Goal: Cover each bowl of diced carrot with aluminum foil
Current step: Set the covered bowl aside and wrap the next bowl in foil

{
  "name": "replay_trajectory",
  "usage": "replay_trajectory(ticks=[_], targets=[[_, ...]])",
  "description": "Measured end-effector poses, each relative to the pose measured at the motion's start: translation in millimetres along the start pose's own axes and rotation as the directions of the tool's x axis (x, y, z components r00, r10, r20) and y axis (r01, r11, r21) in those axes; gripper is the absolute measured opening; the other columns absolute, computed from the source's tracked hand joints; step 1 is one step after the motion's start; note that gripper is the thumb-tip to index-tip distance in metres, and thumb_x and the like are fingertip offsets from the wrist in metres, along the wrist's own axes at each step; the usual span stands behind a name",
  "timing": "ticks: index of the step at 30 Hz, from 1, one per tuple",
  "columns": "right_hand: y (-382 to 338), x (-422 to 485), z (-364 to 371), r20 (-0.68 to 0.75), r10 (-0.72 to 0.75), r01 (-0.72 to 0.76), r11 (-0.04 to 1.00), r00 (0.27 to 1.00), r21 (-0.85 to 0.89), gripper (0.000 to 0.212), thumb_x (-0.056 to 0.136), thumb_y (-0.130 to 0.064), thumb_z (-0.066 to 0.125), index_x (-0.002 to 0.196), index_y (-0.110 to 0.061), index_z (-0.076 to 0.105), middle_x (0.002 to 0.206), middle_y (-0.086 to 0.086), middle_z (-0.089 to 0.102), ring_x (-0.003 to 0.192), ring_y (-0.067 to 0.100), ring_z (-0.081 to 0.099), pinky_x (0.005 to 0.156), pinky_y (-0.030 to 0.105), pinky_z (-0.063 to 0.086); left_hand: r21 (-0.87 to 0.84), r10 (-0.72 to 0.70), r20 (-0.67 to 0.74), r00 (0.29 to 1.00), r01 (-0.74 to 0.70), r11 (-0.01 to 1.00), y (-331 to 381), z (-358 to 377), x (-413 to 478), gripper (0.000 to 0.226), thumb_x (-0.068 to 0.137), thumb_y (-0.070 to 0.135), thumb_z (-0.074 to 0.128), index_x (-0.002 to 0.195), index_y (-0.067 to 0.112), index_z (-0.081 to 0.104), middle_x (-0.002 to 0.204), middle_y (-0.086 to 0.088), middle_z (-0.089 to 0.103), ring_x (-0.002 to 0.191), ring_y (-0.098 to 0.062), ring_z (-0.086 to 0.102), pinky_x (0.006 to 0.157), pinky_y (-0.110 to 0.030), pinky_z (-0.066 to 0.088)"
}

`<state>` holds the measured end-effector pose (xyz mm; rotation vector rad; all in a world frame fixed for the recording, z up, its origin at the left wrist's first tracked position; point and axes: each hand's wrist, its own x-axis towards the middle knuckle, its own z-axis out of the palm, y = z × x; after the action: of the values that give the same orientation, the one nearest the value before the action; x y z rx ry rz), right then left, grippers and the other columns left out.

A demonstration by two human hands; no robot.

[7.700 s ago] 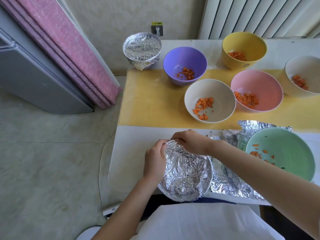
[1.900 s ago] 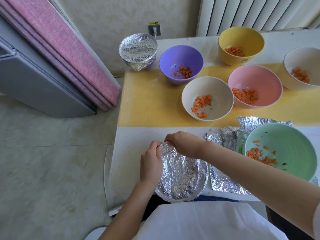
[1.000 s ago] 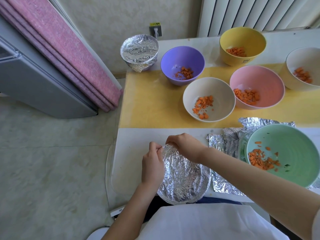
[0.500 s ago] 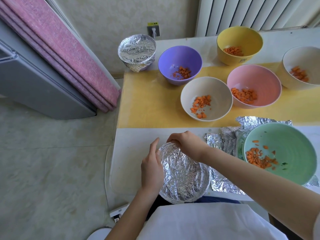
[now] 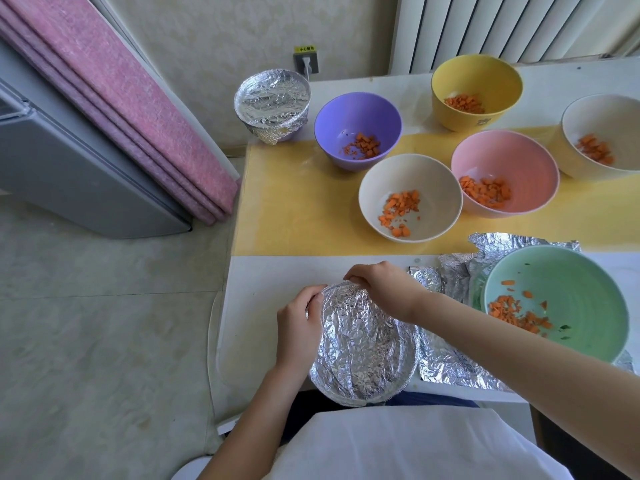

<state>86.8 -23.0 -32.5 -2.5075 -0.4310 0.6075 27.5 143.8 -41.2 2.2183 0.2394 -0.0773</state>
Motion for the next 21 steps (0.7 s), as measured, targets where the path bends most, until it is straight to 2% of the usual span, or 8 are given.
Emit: replay_trajectory(ticks=[3, 6, 9, 12, 15, 19, 21], targets=[[2, -2, 3, -0.01, 0.001, -0.002, 0.999, 1.0, -0.05, 0.025, 0.097, -0.011, 0.042, 0.115, -0.019, 0.058, 0.097, 0.009, 0.068, 0.086, 0.029, 0.063, 0.07, 0.038, 0.051, 0.006, 0.013, -0.009, 1.0, -0.013, 1.0, 2, 2, -1, 0.017, 0.093, 0.009, 0.053, 0.099, 0.012, 0.069, 0.073, 0.005, 0.065, 0.065, -0.007, 0.053, 0.061, -0.02, 0.041], [-1, -3, 2, 0.005, -0.001, 0.002, 0.99, 1.0, -0.14, 0.032, 0.092, 0.001, 0.04, 0.115, -0.016, 0.055, 0.095, 0.008, 0.065, 0.079, 0.027, 0.059, 0.063, 0.034, 0.045, 0.015, 0.008, -0.024, 1.0, -0.007, 1.0, 4, 4, -3, 0.017, 0.093, 0.007, 0.052, 0.097, 0.01, 0.069, 0.073, 0.0, 0.066, 0.067, -0.014, 0.053, 0.063, -0.027, 0.041], [-6, -1, 2, 0.023, -0.033, 0.037, 0.972, 0.999, -0.232, 0.035, 0.09, 0.002, 0.039, 0.118, -0.015, 0.052, 0.104, 0.007, 0.064, 0.086, 0.028, 0.06, 0.066, 0.033, 0.044, 0.029, 0.013, -0.033, 0.999, -0.012, 1.0, 4, 3, -3, 0.018, 0.093, 0.006, 0.052, 0.099, 0.009, 0.069, 0.079, 0.001, 0.068, 0.066, -0.012, 0.055, 0.063, -0.023, 0.041], [-15, -1, 3, 0.036, -0.093, 0.099, 0.973, 0.995, -0.208, 0.038, 0.095, -0.005, 0.04, 0.128, -0.021, 0.049, 0.117, 0.0, 0.061, 0.101, 0.023, 0.06, 0.066, 0.026, 0.034, 0.037, 0.011, -0.043, 0.999, -0.009, 0.999, 4, 4, -3, 0.019, 0.092, 0.006, 0.052, 0.102, 0.007, 0.069, 0.086, -0.002, 0.07, 0.073, -0.015, 0.059, 0.066, -0.021, 0.04], [-24, -2, -2, 0.033, -0.04, 0.047, 0.968, 0.999, -0.245, 0.034, 0.096, -0.007, 0.038, 0.123, -0.02, 0.053, 0.109, 0.006, 0.064, 0.096, 0.026, 0.059, 0.061, 0.026, 0.028, 0.039, 0.019, -0.043, 0.999, -0.017, 0.999, 4, 4, -4, 0.019, 0.092, 0.005, 0.052, 0.102, 0.008, 0.069, 0.086, -0.002, 0.071, 0.074, -0.017, 0.06, 0.066, -0.021, 0.04], [-35, 5, -12, 0.12, 0.009, 0.036, 0.931, 0.993, -0.364, 0.034, 0.089, 0.001, 0.04, 0.118, -0.01, 0.056, 0.105, 0.013, 0.062, 0.094, 0.031, 0.059, 0.063, 0.031, 0.034, 0.046, 0.024, -0.054, 0.998, -0.021, 0.999, 5, 3, -2, 0.019, 0.091, 0.005, 0.054, 0.1, 0.009, 0.07, 0.077, -0.002, 0.069, 0.068, -0.022, 0.058, 0.063, -0.023, 0.039], [-39, 9, -12, 0.159, 0.002, 0.056, 0.932, 0.987, -0.358, 0.032, 0.09, 0.001, 0.04, 0.117, -0.008, 0.055, 0.106, 0.013, 0.061, 0.095, 0.032, 0.059, 0.063, 0.032, 0.035, 0.043, 0.017, -0.057, 0.998, -0.015, 0.999, 4, 3, -2, 0.02, 0.091, 0.005, 0.053, 0.101, 0.01, 0.07, 0.077, -0.002, 0.069, 0.066, -0.021, 0.057, 0.062, -0.021, 0.038]])
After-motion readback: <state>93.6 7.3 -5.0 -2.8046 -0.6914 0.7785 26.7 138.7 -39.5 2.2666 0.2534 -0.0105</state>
